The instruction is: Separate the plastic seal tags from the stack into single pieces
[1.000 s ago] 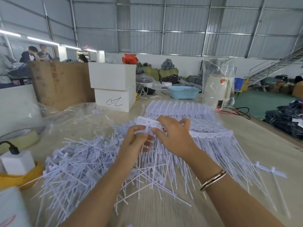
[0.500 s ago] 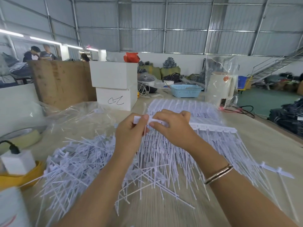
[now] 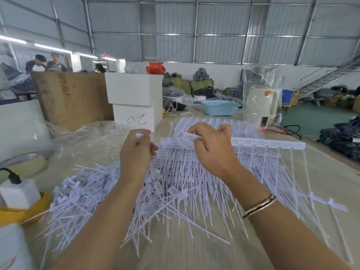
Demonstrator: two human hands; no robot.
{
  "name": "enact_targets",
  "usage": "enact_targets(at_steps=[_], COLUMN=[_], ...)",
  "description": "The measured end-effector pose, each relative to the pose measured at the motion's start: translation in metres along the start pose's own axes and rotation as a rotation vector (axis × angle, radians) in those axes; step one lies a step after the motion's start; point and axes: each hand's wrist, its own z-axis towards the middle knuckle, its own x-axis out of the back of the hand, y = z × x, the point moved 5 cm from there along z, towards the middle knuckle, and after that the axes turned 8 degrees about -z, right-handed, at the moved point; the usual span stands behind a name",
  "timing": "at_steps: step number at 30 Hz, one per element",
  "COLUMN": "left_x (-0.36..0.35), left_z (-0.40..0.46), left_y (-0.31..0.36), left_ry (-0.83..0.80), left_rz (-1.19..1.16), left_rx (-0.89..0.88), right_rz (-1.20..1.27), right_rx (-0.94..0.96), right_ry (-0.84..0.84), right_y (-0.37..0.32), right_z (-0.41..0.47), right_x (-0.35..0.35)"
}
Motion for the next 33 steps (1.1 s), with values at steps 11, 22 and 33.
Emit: enact_targets(at_steps=[11, 22, 33], left_x=[0.034, -0.032, -0.028], left_z=[-0.004, -0.046, -0.046], left_y=[-0.017, 0.011, 0.008], left_ry=[0.03, -0.315, -0.221], left_rz=[1.193, 0.025, -0.18], left_rx=[-0.102, -0.287, -0.07], right_rz=[0.215, 0.24, -0.171], right_rx=[0.023, 0.145, 0.235], right_ry=[-0.325, -0.326, -0.219], right_y=[-0.001, -0.018, -0.017], right_z=[-0.001, 0.001, 0.004], right_x=[-0.011, -0.007, -0.005])
